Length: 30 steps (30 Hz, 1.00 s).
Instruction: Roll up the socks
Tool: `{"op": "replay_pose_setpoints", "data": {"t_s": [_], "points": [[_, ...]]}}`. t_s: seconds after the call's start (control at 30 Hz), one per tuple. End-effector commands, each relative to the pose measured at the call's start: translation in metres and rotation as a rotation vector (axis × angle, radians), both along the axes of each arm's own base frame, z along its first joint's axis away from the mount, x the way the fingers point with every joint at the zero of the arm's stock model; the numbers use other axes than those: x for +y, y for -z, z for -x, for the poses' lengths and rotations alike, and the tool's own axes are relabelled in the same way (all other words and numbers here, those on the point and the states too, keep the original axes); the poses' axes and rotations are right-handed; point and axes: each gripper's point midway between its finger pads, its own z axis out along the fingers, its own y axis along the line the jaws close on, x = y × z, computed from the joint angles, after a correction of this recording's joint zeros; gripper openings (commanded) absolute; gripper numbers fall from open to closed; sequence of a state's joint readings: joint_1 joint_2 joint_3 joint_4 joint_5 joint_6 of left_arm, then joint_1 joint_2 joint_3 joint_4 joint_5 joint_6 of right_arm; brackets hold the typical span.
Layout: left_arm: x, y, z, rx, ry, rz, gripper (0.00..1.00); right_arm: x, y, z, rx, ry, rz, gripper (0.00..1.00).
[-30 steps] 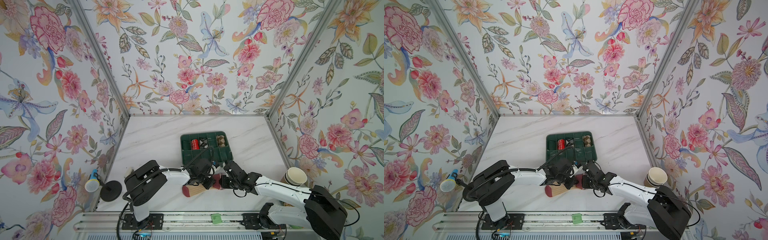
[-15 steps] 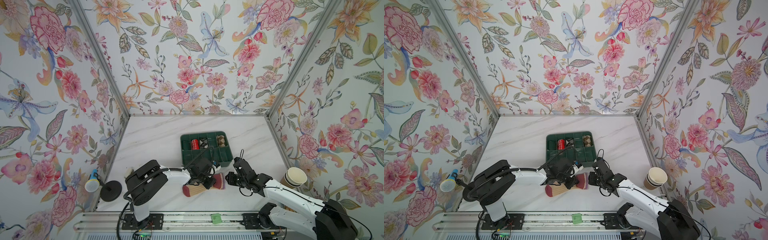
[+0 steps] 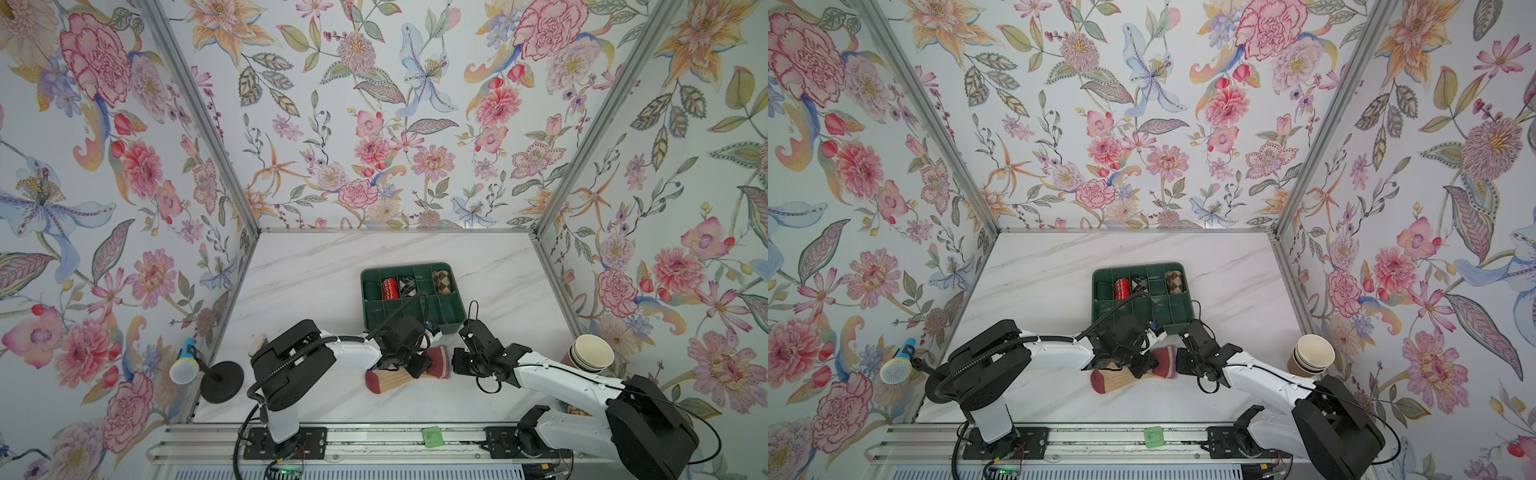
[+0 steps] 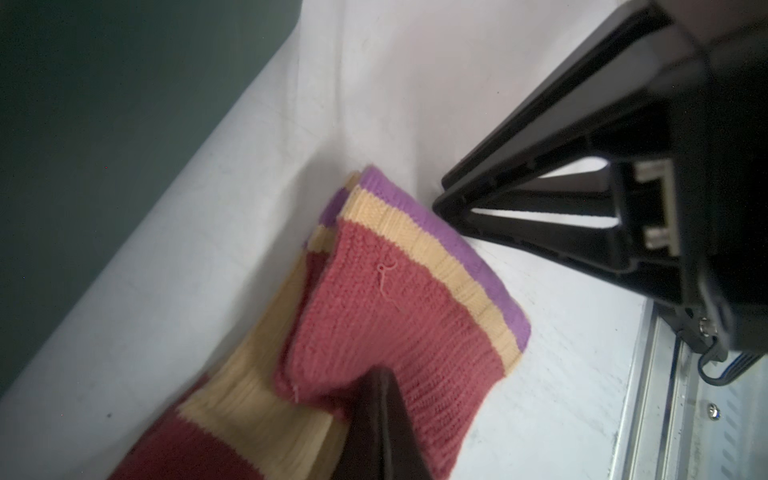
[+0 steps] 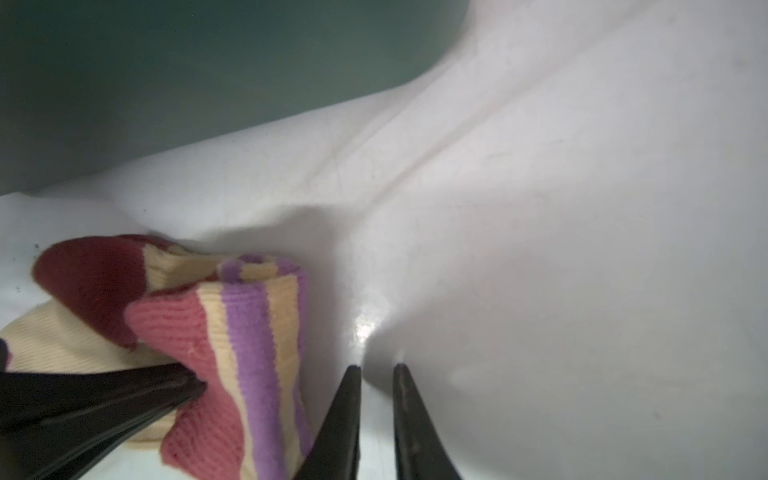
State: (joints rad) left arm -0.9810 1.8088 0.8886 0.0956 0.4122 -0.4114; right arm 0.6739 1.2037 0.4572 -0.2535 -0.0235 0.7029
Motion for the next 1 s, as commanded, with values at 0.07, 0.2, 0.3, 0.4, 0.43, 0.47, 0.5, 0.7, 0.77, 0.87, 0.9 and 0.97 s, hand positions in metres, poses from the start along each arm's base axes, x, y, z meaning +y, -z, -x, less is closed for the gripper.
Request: {"op": "replay_pose_setpoints", "data": {"t_s": [0.07,0.2,0.3,0.4,0.43,0.47,0.5,0.7,0.77,0.87,0.9,0.97], "points": [[0.029,0.039,0.012,0.071,-0.01,-0.158,0.0,0.011,0.004,0.003,0.017,-0.048,-0.025,0.16],[0.029,0.039,0.012,0.072,-0.01,-0.159,0.0,0.016,0.006,0.003,0.026,-0.062,-0.046,0.16],[0.03,0.04,0.012,0.073,-0.009,-0.16,0.0,0.019,0.003,0.003,0.021,-0.068,-0.065,0.16],[0.032,0.041,0.012,0.076,-0.009,-0.165,0.0,0.023,-0.002,0.004,0.008,-0.074,-0.103,0.16],[0.032,0.041,0.012,0.076,-0.011,-0.167,0.0,0.025,-0.005,0.003,0.0,-0.076,-0.118,0.16],[0.032,0.041,0.011,0.075,-0.012,-0.166,0.0,0.026,-0.007,0.003,-0.005,-0.078,-0.131,0.16],[0.032,0.041,0.012,0.076,-0.01,-0.166,0.0,0.028,-0.011,0.002,-0.014,-0.082,-0.144,0.16],[0.033,0.041,0.011,0.075,-0.011,-0.167,0.0,0.033,-0.022,0.001,-0.04,-0.089,-0.184,0.16],[0.033,0.041,0.011,0.076,-0.009,-0.168,0.0,0.035,-0.023,0.001,-0.039,-0.093,-0.197,0.16],[0.033,0.041,0.011,0.076,-0.01,-0.169,0.0,0.039,-0.023,0.002,-0.035,-0.1,-0.217,0.15],[0.034,0.042,0.011,0.076,-0.011,-0.17,0.0,0.04,-0.023,0.002,-0.032,-0.103,-0.222,0.15],[0.034,0.042,0.011,0.077,-0.01,-0.17,0.0,0.042,-0.023,0.003,-0.03,-0.107,-0.232,0.15]]}}
